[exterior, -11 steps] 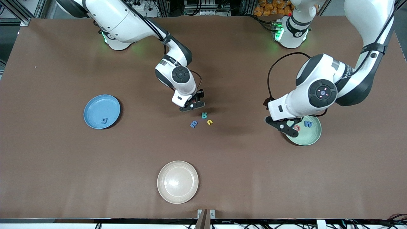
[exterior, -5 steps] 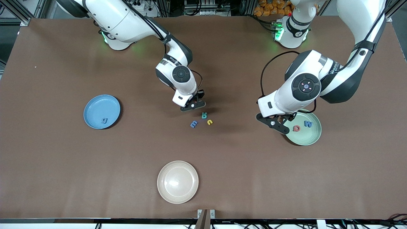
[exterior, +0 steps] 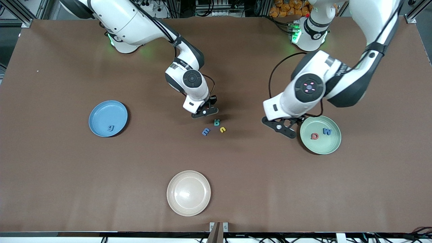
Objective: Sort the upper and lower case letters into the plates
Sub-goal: 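Put w on blue plate with the right gripper while the left gripper reaches R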
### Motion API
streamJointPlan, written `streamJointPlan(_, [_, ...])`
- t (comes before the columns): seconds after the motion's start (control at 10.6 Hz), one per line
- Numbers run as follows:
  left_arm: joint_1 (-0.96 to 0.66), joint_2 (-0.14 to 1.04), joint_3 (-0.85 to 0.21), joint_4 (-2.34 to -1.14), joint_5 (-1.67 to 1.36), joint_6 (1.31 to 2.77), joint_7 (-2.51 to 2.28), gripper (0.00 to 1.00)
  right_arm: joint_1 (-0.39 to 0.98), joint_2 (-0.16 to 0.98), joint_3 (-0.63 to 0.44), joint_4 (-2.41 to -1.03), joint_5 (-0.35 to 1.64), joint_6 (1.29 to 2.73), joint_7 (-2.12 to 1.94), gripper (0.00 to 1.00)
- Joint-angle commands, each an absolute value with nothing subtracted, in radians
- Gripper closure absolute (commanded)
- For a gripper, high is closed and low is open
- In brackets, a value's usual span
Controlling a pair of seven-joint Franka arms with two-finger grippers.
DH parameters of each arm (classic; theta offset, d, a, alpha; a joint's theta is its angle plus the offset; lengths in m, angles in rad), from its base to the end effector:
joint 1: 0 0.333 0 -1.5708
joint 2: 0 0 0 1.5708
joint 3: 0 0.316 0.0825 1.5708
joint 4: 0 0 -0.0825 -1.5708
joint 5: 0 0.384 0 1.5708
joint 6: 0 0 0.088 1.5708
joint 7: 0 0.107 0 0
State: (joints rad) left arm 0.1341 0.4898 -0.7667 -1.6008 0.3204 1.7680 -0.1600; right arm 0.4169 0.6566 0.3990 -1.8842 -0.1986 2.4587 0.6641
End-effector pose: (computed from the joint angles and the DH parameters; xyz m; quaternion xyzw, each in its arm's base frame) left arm 0.5686 -0.3047 0.3949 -0.9604 0.2635 0.0876 0.0205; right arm 0.4392 0.4518 0.1780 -0.9913 -0.1175 0.0468 0.0369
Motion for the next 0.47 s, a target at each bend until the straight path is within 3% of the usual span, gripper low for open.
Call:
streamJointPlan(0.0, [0.034,0.482,-0.683,-1.591,0.327,1.79,-0.205,0.0,0.407,0.66,0.413,-1.841,-0.189,2.416,0.686,1.0])
streamJointPlan(0.19, [0.029,0.48,-0.673,-1.591,0.322,1.813,-0.207,0.0,0.39,0.652,0.429,-1.761,-0.158,2.268,0.689,1.0])
streamJointPlan(0.38, [0.026,0.48,-0.66,-1.589,0.282,1.824,-0.209,0.0,0.355,0.617,0.437,-1.752,-0.152,2.223,0.684,1.0])
